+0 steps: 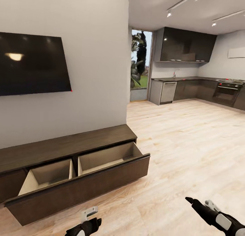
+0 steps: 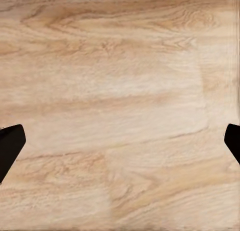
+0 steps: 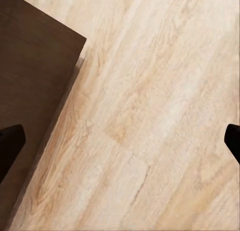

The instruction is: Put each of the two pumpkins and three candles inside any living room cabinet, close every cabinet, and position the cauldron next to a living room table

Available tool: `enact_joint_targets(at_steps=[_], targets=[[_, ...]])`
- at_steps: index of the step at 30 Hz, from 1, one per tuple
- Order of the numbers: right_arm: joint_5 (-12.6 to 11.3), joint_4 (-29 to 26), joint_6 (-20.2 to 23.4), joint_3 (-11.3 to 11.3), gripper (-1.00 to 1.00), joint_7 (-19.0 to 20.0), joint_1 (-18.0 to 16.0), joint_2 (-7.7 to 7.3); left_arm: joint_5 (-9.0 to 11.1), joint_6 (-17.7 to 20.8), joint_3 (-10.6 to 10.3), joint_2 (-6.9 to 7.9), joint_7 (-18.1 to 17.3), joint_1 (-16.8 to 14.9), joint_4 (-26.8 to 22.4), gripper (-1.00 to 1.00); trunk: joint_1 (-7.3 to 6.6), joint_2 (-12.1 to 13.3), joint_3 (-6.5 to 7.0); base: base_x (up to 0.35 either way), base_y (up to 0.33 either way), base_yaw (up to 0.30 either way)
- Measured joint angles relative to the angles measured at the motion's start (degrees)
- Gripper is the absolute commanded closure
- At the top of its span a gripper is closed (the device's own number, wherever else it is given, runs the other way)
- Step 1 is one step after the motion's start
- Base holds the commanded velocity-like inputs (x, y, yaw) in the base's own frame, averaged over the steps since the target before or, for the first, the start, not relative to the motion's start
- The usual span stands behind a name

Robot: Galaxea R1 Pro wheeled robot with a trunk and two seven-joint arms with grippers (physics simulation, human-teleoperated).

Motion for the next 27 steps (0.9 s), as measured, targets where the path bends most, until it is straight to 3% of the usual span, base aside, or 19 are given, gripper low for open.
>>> enact_joint_targets(at_steps=[1,4,13,19,23,27], targets=[[0.09,0.11,-3.15,0.00,-1.00,-0.06,0.00,0.65,-0.02,-0.03,-0.10,0.02,0.00,0.01,0.00,-1.00,0.00,0.00,-0.03,-0.141,0.004,-0.283],[0.20,0.29,-6.63,0.09,-1.00,0.07,0.01,1.79,0.03,-0.05,-0.23,0.07,0.00,0.02,0.00,-1.00,-0.01,0.00,-0.13,-0.078,0.002,-0.274],[0.26,0.54,-8.16,3.55,-1.00,-0.66,0.00,4.56,0.10,-0.06,-0.12,0.01,0.00,0.01,0.01,-1.00,-0.02,0.00,-0.52,-0.008,0.000,-0.260],[0.24,0.39,-7.81,4.57,-1.00,-0.93,0.00,5.09,0.38,-0.06,0.04,-0.15,0.00,0.03,0.04,-1.00,-0.02,0.00,-0.80,0.000,0.000,-0.255],[0.18,0.56,-7.64,5.18,-1.00,-0.99,-0.01,5.11,0.33,-0.07,-0.73,-2.28,0.06,0.03,0.29,-1.00,-0.02,0.00,-0.99,0.000,0.000,-0.254],[0.03,0.73,-7.62,7.03,-1.00,-1.00,0.00,5.11,0.20,-0.07,-1.05,-2.97,0.05,0.03,1.97,-1.00,-0.02,0.00,-1.19,0.000,0.000,-0.253]])
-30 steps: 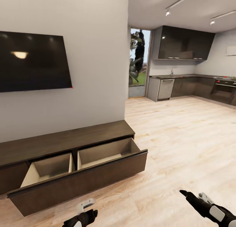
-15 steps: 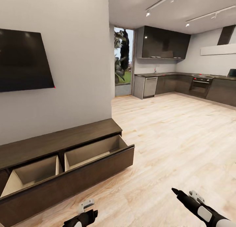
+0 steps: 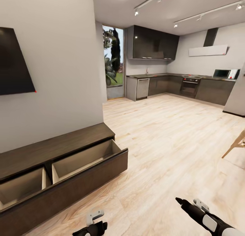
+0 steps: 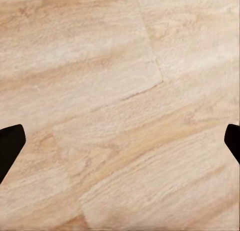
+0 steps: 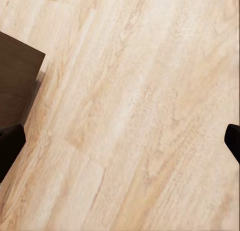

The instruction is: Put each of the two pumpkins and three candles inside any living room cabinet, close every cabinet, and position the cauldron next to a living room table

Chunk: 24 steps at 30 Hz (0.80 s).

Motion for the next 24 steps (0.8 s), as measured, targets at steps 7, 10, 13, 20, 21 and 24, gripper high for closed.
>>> enact_joint_targets(at_steps=[7,10,13,20,21,24], targets=[[0.05,0.07,-0.05,0.44,-1.00,-0.31,0.00,0.00,0.02,0.00,0.12,-0.19,-0.01,0.00,4.22,-1.00,0.00,0.00,-0.37,0.000,0.000,-0.251],[0.05,0.11,-0.07,0.44,-1.00,-1.18,-0.01,-0.05,0.14,0.00,0.45,-0.17,-0.01,0.00,5.16,-1.00,0.00,0.00,-0.53,0.000,0.000,-0.250],[-0.01,0.19,-0.09,0.40,-1.00,-1.67,0.01,-0.37,0.57,0.06,0.73,0.04,-0.01,0.00,5.35,-1.00,0.00,0.00,-0.69,0.000,0.000,-0.248],[-0.03,0.26,-0.52,0.44,-1.00,-2.01,-0.01,-0.55,0.72,0.08,1.08,0.11,0.04,0.00,5.31,-1.00,0.00,0.00,-1.08,0.000,0.000,-0.248],[-0.03,0.27,-0.55,0.44,-1.00,-2.01,-0.01,-0.56,0.71,0.09,1.11,0.11,0.02,0.00,5.30,-1.00,0.00,0.00,-1.13,0.000,0.000,-0.248],[-0.03,0.26,-0.62,0.44,-1.00,-2.06,-0.01,-0.34,0.69,0.01,1.10,0.03,0.00,-0.01,5.30,-1.00,0.00,0.00,-1.30,0.000,0.000,-0.247]])
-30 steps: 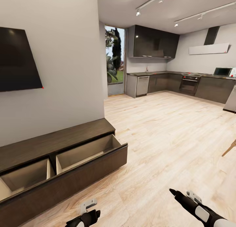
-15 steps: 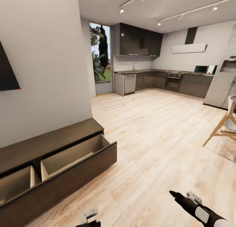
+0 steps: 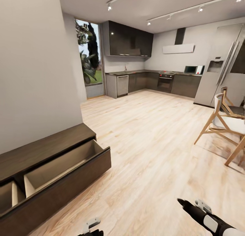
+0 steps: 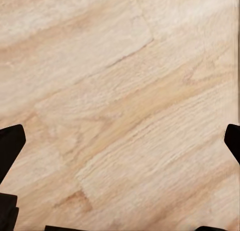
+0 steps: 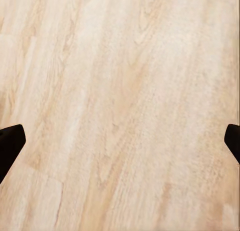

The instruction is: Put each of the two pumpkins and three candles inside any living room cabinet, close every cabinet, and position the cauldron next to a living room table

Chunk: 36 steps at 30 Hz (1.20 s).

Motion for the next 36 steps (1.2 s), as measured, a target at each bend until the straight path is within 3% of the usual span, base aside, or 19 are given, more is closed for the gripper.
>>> enact_joint_targets(at_steps=[3,8,18,36], targets=[[0.00,0.00,-0.12,0.00,-1.00,-0.03,0.00,0.19,-0.05,-1.29,-0.08,-0.13,-0.01,0.00,0.01,-1.00,0.00,0.00,-0.17,0.000,0.000,-0.243],[0.00,-0.03,-1.97,0.00,-1.00,-0.01,0.00,0.24,0.21,-8.11,-0.50,-0.26,0.00,0.00,0.31,-1.00,0.00,0.00,-0.45,0.000,0.000,-0.236],[0.00,-0.04,-2.40,-0.02,-1.00,0.00,0.00,0.13,0.81,-9.29,-0.21,0.10,0.01,0.61,0.70,-1.00,0.01,0.00,-1.04,-0.036,0.000,-0.226],[0.00,-0.04,-2.47,0.02,-1.00,-0.01,0.01,0.17,0.63,-10.88,-0.15,0.42,0.09,0.70,2.73,-1.00,0.03,0.00,-2.11,-0.301,0.000,-0.225]])
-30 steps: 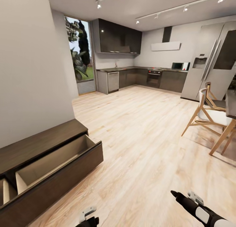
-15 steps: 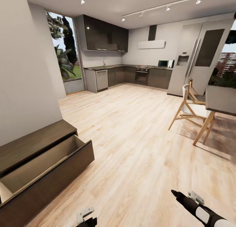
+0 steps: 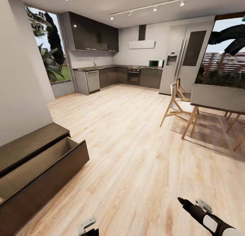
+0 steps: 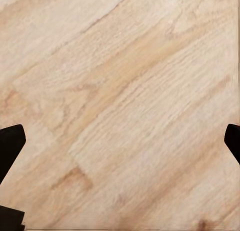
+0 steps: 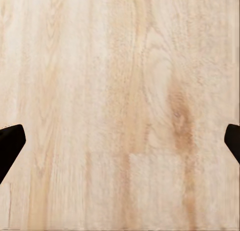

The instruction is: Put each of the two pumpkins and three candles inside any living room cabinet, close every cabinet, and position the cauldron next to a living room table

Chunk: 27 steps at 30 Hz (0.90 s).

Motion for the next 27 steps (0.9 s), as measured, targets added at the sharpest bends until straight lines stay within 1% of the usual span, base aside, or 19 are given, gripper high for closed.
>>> enact_joint_targets(at_steps=[5,14,27], targets=[[0.00,-0.02,-0.56,-0.06,-1.00,-0.01,0.00,-0.11,0.02,-0.67,-0.09,-0.13,0.00,0.00,0.01,-1.00,0.00,0.00,-0.30,-0.321,0.000,-0.225],[0.00,-0.02,-0.65,-0.05,-1.00,-0.02,0.00,0.06,-0.39,-0.77,-0.29,-0.34,0.00,0.00,0.08,-1.00,0.00,0.00,-0.83,-0.330,0.000,-0.224],[0.00,-0.02,-0.66,-0.06,-1.00,0.09,0.00,0.05,-0.36,-0.77,-0.30,-0.19,0.00,0.00,0.07,-1.00,0.00,0.00,-1.61,-0.331,0.017,-0.225]])
